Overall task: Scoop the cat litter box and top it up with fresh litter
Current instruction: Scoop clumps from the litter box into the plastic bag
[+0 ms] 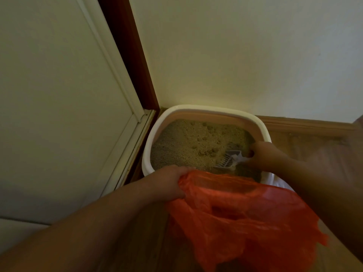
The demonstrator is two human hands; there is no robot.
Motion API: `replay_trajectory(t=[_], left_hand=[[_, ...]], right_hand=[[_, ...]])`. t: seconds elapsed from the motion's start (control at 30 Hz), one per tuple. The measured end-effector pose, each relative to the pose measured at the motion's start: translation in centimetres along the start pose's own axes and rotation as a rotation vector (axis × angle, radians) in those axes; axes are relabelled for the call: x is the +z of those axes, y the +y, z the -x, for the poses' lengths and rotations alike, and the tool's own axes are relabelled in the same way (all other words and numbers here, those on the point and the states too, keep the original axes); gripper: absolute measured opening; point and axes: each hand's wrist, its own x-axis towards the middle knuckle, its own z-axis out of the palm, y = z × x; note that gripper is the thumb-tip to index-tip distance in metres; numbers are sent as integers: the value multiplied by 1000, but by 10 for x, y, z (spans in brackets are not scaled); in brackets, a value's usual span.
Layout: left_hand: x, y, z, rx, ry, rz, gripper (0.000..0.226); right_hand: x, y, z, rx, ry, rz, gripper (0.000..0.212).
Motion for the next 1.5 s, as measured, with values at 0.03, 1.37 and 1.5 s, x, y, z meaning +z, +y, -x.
replay_trajectory(t=[0.03, 1.37, 1.5], left_hand=[[0, -1, -1, -4, 2, -2, 89], [-11, 10, 33, 12, 130, 19, 73], [-17, 24, 26, 60, 88, -18, 69]], right_hand=[[1, -1, -1, 2, -2, -14, 43], [66, -74, -55, 34, 31, -675, 9], [41, -46, -33, 5, 83, -704, 19]])
